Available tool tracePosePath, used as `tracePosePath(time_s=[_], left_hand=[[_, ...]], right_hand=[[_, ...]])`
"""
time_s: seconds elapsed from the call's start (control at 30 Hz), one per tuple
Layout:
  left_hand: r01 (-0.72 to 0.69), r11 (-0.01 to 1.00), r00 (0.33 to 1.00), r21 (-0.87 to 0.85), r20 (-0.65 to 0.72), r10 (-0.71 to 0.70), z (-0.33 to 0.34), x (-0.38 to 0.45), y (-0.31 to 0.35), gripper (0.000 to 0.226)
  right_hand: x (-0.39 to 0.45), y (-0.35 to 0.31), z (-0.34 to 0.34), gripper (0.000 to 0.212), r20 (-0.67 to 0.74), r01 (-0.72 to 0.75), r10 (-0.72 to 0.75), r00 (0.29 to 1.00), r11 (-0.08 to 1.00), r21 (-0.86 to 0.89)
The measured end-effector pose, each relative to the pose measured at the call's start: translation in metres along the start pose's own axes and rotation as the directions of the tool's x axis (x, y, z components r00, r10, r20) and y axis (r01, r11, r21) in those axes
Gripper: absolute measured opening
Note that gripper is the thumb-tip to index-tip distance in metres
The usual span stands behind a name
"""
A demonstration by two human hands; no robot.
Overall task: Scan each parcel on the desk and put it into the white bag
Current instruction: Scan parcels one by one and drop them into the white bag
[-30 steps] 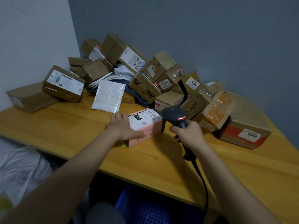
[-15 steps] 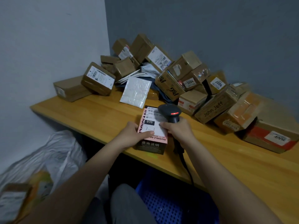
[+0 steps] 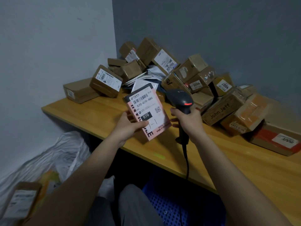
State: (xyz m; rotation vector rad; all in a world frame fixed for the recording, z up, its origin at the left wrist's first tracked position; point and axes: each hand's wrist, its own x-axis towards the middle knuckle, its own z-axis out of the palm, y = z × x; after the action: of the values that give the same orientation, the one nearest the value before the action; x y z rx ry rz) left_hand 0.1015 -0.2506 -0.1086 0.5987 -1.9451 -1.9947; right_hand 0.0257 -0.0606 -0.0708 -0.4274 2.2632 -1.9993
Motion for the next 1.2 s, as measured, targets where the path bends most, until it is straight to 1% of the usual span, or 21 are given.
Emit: tracePosePath(time_s=[0.07,0.17,0.27,0.33,0.47,0.6,0.67,0.8,0.97,1.1,1.17,1.2], left_hand=[[-0.06,0.996,0.997,0.071,-0.035,0.063,0.0,0.002,0.003,0.068],[-0.08,0.99,0.995,0.114,-0.052,0.087,0.003,0.005,0.005,0.062],[-0.08,0.988,0.995,0.13,-0.04,0.086,0.006,0.006,0.005,0.057],[-0.094,0.987,0.995,0.128,-0.026,0.098,0.007,0.007,0.005,0.056],[-0.089,0.985,0.996,0.149,-0.015,0.092,0.009,0.006,0.007,0.055],[-0.066,0.984,0.997,0.163,-0.025,0.071,0.01,0.007,0.007,0.055],[-0.062,0.985,0.998,0.158,-0.021,0.066,0.011,0.008,0.007,0.054],[-0.072,0.984,0.997,0.162,-0.007,0.074,0.013,0.009,0.007,0.058],[-0.098,0.987,0.995,0.127,-0.005,0.099,0.009,0.007,0.006,0.051],[-0.101,0.99,0.995,0.099,-0.015,0.103,-0.008,0.001,0.008,0.047],[-0.095,0.993,0.994,0.07,-0.044,0.098,-0.026,-0.004,0.006,0.051],[-0.094,0.994,0.993,0.057,-0.069,0.098,-0.037,-0.007,0.005,0.062]], right_hand=[[-0.01,-0.002,-0.001,0.012,0.011,0.056,-0.056,0.998,0.995,-0.08],[-0.021,0.001,0.003,0.012,0.066,0.109,-0.098,0.993,0.975,-0.195],[-0.026,0.002,0.009,0.014,0.117,0.124,-0.094,0.989,0.952,-0.279],[-0.029,0.001,0.013,0.019,0.137,0.125,-0.088,0.987,0.946,-0.298],[-0.033,0.003,0.017,0.015,0.165,0.106,-0.056,0.985,0.943,-0.316],[-0.036,0.003,0.016,0.016,0.19,0.075,-0.018,0.982,0.952,-0.298],[-0.036,0.003,0.016,0.013,0.207,0.067,-0.002,0.978,0.951,-0.303],[-0.034,0.003,0.016,0.01,0.21,0.068,-0.006,0.978,0.955,-0.29],[-0.032,0.004,0.014,0.014,0.192,0.072,-0.017,0.981,0.956,-0.285],[-0.028,0.001,0.015,0.014,0.184,0.085,-0.038,0.982,0.963,-0.255],[-0.026,-0.003,0.02,0.016,0.207,0.096,-0.045,0.977,0.965,-0.245],[-0.024,-0.005,0.024,0.017,0.223,0.104,-0.048,0.974,0.964,-0.244]])
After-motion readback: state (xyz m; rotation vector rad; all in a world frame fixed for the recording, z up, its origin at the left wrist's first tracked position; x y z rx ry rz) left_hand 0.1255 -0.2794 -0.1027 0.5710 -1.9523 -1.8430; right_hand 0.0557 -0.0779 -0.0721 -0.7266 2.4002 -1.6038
